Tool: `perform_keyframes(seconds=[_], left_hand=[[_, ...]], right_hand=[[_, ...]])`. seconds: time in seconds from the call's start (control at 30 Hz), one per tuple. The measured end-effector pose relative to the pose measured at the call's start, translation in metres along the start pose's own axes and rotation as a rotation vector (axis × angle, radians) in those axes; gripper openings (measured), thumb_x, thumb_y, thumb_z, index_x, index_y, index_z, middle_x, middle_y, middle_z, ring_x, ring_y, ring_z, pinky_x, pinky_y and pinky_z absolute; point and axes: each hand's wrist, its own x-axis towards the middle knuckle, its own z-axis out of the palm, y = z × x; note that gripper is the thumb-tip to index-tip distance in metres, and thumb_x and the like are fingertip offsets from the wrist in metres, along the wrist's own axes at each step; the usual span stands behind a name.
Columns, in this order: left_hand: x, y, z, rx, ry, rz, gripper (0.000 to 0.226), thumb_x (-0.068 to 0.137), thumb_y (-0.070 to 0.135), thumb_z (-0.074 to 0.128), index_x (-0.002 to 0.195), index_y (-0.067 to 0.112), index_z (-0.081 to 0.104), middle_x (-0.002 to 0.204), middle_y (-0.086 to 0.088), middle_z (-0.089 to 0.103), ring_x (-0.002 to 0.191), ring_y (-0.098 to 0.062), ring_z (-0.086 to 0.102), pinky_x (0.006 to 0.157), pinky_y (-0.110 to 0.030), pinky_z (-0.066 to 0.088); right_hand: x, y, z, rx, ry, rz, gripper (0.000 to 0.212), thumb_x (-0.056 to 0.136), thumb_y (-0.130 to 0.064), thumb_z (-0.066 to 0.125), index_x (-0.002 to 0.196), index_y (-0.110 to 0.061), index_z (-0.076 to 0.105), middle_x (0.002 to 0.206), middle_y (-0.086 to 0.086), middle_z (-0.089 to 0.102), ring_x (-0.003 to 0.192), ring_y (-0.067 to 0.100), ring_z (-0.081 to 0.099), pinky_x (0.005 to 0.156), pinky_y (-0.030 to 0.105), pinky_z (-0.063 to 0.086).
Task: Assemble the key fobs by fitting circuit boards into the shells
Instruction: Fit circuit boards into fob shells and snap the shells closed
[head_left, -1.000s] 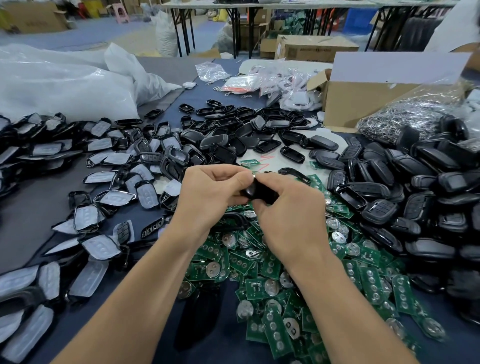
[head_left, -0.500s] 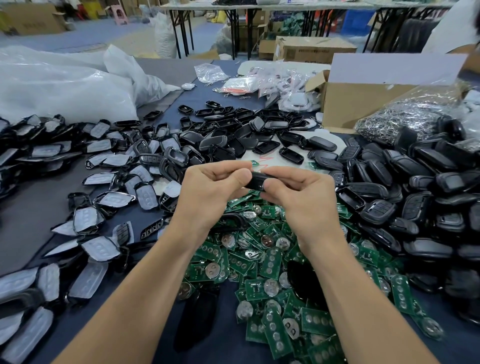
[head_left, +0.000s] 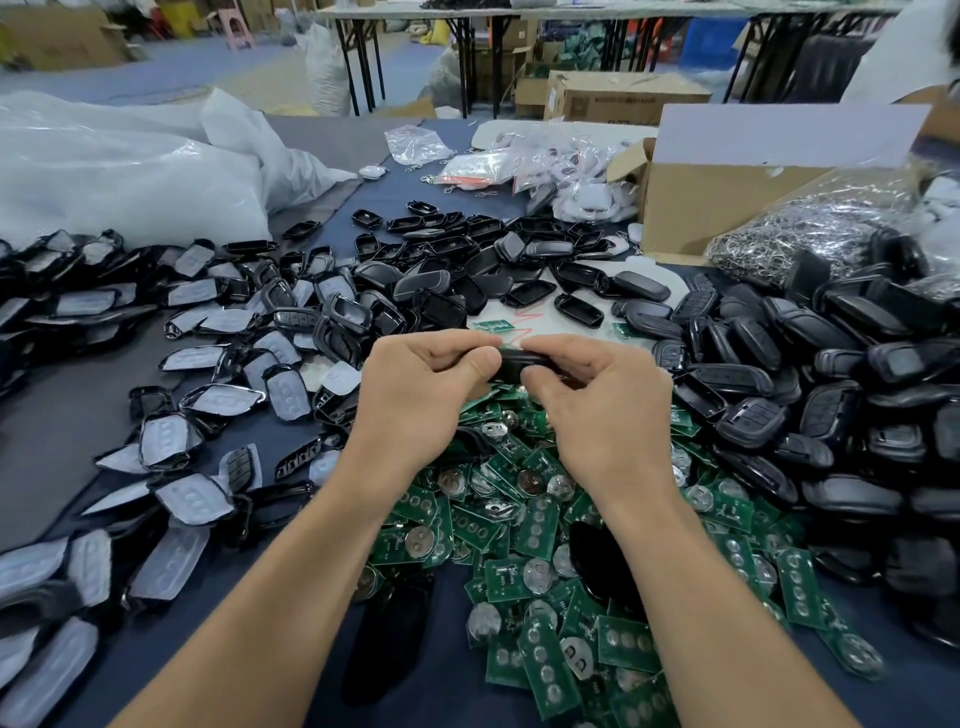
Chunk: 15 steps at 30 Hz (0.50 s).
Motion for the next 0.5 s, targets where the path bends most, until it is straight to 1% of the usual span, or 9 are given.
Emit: perform_keyframes(seconds=[0.1,0.13,0.2,0.27,0.33,0.37,0.4,0.47,0.5], left_hand=[[-0.001,0.003,-0.001,-0.146,-0.023,-0.072,0.023,0.093,0.006,0.076,0.096,0.027,0.084,0.092,0.000,0.082,0.089,-0.016,0.079,0.073,-0.025,0.064],[0.000,0.004,-0.004,-0.184,-0.057,-0.085,0.024,0.092,0.004,0.076,0.101,0.025,0.084,0.094,-0.002,0.082,0.091,-0.018,0.079,0.074,-0.024,0.063],[0.001,0.004,-0.012,-0.205,-0.186,-0.064,0.035,0.088,-0.003,0.077,0.114,0.021,0.080,0.101,-0.006,0.082,0.096,-0.021,0.078,0.080,-0.024,0.061],[0.002,0.004,-0.018,-0.149,-0.279,-0.010,0.048,0.082,-0.009,0.080,0.120,0.019,0.077,0.105,-0.007,0.081,0.099,-0.022,0.077,0.085,-0.026,0.059],[0.003,0.003,-0.019,-0.098,-0.267,0.019,0.049,0.079,-0.010,0.082,0.119,0.018,0.077,0.104,-0.006,0.081,0.098,-0.023,0.078,0.087,-0.028,0.059],[0.004,0.002,-0.018,-0.091,-0.247,0.022,0.046,0.079,-0.008,0.083,0.118,0.016,0.078,0.103,-0.006,0.082,0.098,-0.023,0.078,0.087,-0.028,0.059],[0.004,0.002,-0.017,-0.095,-0.228,0.019,0.044,0.079,-0.007,0.083,0.118,0.014,0.078,0.102,-0.006,0.082,0.097,-0.022,0.078,0.086,-0.027,0.059],[0.004,0.001,-0.016,-0.124,-0.202,0.006,0.041,0.080,-0.007,0.082,0.118,0.010,0.078,0.101,-0.007,0.082,0.094,-0.019,0.078,0.082,-0.024,0.059],[0.005,0.000,-0.017,-0.135,-0.199,-0.001,0.040,0.080,-0.007,0.082,0.117,0.009,0.078,0.100,-0.008,0.082,0.092,-0.019,0.078,0.080,-0.024,0.059]], right_hand=[[-0.002,0.000,0.002,-0.009,0.011,-0.043,0.033,0.085,-0.019,0.080,0.110,-0.040,0.076,0.090,-0.018,0.079,0.087,0.007,0.075,0.088,0.039,0.061],[-0.002,0.000,0.002,-0.003,0.004,-0.041,0.033,0.085,-0.019,0.080,0.107,-0.042,0.076,0.088,-0.020,0.078,0.084,0.007,0.075,0.085,0.039,0.062],[0.001,-0.001,0.001,0.078,-0.009,0.014,0.029,0.085,-0.015,0.080,0.093,-0.043,0.080,0.085,-0.021,0.078,0.080,0.007,0.076,0.081,0.037,0.063],[0.005,0.002,-0.002,0.196,-0.039,0.116,0.029,0.085,-0.008,0.080,0.088,-0.037,0.081,0.085,-0.012,0.080,0.081,0.013,0.077,0.077,0.036,0.063],[0.007,0.003,-0.005,0.263,-0.100,0.187,0.023,0.085,-0.006,0.080,0.093,-0.028,0.082,0.086,-0.004,0.081,0.079,0.021,0.078,0.073,0.036,0.063],[0.008,0.003,-0.006,0.270,-0.132,0.187,0.023,0.084,-0.007,0.080,0.096,-0.027,0.082,0.087,-0.004,0.081,0.078,0.021,0.078,0.074,0.037,0.064],[0.007,0.003,-0.007,0.253,-0.162,0.162,0.027,0.081,-0.010,0.081,0.098,-0.031,0.082,0.089,-0.008,0.081,0.080,0.017,0.078,0.076,0.034,0.064],[0.005,0.002,-0.007,0.166,-0.213,0.078,0.041,0.070,-0.013,0.082,0.101,-0.040,0.079,0.094,-0.020,0.079,0.088,0.002,0.076,0.078,0.016,0.058],[0.004,0.002,-0.007,0.128,-0.219,0.052,0.046,0.068,-0.012,0.083,0.103,-0.040,0.078,0.095,-0.023,0.078,0.089,-0.003,0.074,0.077,0.010,0.055]])
